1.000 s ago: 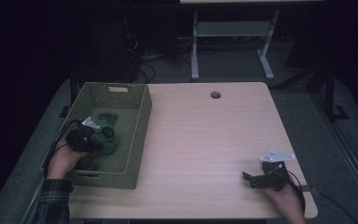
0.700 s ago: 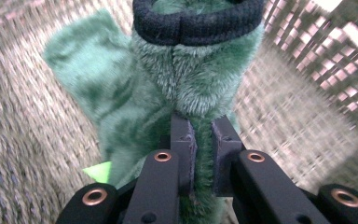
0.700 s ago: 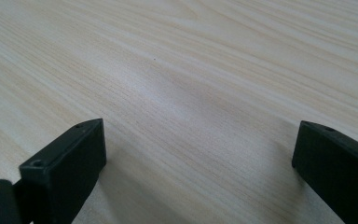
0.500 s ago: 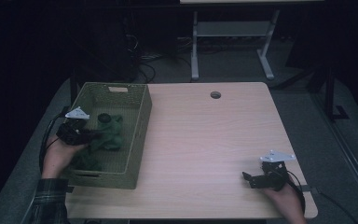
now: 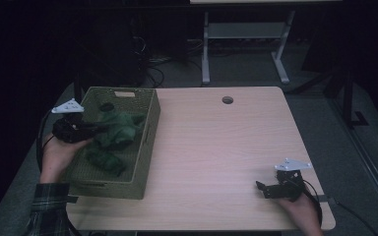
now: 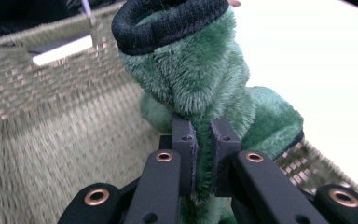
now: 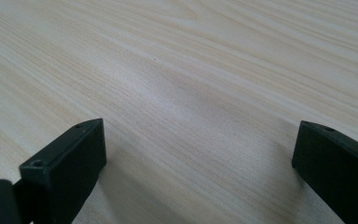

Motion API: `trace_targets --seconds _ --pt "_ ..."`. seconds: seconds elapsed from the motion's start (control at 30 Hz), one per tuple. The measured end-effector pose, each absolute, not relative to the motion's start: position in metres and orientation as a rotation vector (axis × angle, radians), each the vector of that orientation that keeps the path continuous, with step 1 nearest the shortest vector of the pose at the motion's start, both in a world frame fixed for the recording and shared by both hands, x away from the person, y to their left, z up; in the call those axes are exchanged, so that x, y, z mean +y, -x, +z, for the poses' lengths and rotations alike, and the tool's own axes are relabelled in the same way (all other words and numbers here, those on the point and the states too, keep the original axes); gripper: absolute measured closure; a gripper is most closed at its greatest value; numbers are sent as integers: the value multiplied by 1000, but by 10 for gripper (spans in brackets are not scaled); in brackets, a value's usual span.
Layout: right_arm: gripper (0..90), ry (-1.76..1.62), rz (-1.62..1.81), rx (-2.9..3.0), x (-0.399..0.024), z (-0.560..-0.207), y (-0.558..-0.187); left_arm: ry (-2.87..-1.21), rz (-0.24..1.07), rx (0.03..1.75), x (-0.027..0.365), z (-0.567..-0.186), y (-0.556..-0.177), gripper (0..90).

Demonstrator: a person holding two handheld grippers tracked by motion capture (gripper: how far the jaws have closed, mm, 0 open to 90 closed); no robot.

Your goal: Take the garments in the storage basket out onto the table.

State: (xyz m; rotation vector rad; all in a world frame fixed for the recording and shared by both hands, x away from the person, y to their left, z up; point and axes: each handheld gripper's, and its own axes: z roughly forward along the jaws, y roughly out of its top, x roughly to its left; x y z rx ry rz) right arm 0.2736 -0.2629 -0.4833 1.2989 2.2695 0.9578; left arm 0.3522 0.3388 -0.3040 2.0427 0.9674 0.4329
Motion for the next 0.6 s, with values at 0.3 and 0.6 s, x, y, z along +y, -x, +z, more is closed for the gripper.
trace_targets --seconds 0.3,0.6 --pt "27 -1299 958 2269 -263 -483 -274 -1995 433 928 329 -280 -354 833" --pt "27 -1300 958 2269 -263 -483 -274 -1962 400 877 315 -258 -356 834"
